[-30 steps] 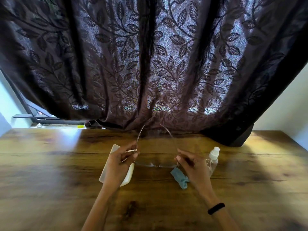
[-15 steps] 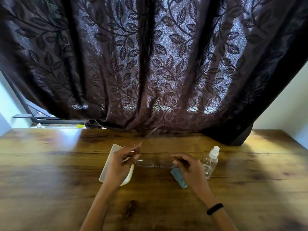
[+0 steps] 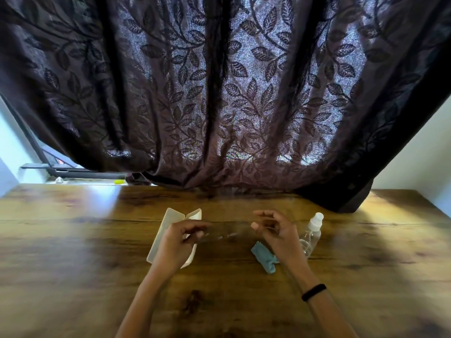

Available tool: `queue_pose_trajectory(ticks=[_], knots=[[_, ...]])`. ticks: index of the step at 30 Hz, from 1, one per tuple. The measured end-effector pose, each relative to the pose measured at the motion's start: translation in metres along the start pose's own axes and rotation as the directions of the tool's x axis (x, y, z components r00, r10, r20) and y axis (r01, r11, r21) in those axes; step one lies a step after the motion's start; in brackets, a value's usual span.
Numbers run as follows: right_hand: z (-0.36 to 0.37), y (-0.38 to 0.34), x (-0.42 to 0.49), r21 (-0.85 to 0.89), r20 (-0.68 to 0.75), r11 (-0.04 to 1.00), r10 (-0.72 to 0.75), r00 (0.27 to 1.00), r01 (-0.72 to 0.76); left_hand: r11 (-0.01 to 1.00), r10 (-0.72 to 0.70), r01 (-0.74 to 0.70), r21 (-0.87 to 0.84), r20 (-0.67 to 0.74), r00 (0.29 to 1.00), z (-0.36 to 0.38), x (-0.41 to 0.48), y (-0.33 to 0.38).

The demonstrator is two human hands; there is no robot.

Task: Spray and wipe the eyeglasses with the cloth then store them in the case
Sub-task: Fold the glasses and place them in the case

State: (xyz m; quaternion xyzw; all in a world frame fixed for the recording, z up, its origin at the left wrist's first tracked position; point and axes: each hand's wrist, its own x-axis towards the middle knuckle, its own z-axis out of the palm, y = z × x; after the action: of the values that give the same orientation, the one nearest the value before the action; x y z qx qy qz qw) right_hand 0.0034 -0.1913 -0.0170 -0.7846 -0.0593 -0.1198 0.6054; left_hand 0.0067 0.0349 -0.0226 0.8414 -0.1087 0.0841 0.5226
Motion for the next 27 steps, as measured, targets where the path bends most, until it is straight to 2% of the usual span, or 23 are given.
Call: queue_pose_trajectory(ticks=[3,10,13,16,19,22,24,27], knots=[[0.010,-0.002,0.007,0.060,0.039,0.998,0.015,0.999,-0.017,0.986,-0.057,0.046,-0.162,-0.062,0.996,-0.007,-0.003,-0.001],[0.057,-0.020,0.040,0.188,0.133,0.982,0.004,0.991,-0.029,0.874,-0.207,0.185,-0.449,-0.001,0.978,-0.021,-0.014,-0.012],[0.076,-0.027,0.055,0.112,0.165,0.994,-0.023,0.986,0.004,0.848,-0.266,0.205,-0.488,-0.060,0.962,-0.028,-0.016,-0.014],[0.092,-0.026,0.067,0.009,0.210,1.000,0.010,0.978,-0.012,0.825,-0.340,0.258,-0.502,-0.078,0.937,-0.033,-0.018,-0.016],[0.106,-0.021,0.073,-0.060,0.252,0.997,0.051,0.966,-0.037,0.834,-0.416,0.352,-0.426,-0.065,0.907,-0.036,-0.022,-0.023],[0.115,-0.015,0.077,-0.163,0.273,0.986,0.086,0.958,-0.042,0.921,-0.382,0.377,-0.094,-0.044,0.923,-0.037,-0.024,-0.029],[0.117,-0.012,0.078,-0.242,0.286,0.970,0.103,0.953,-0.032,0.920,-0.379,0.379,0.097,-0.021,0.925,-0.033,-0.025,-0.031],[0.119,-0.009,0.078,-0.309,0.306,0.951,0.125,0.944,-0.026,0.899,-0.359,0.349,0.266,-0.013,0.933,-0.025,-0.028,-0.032]])
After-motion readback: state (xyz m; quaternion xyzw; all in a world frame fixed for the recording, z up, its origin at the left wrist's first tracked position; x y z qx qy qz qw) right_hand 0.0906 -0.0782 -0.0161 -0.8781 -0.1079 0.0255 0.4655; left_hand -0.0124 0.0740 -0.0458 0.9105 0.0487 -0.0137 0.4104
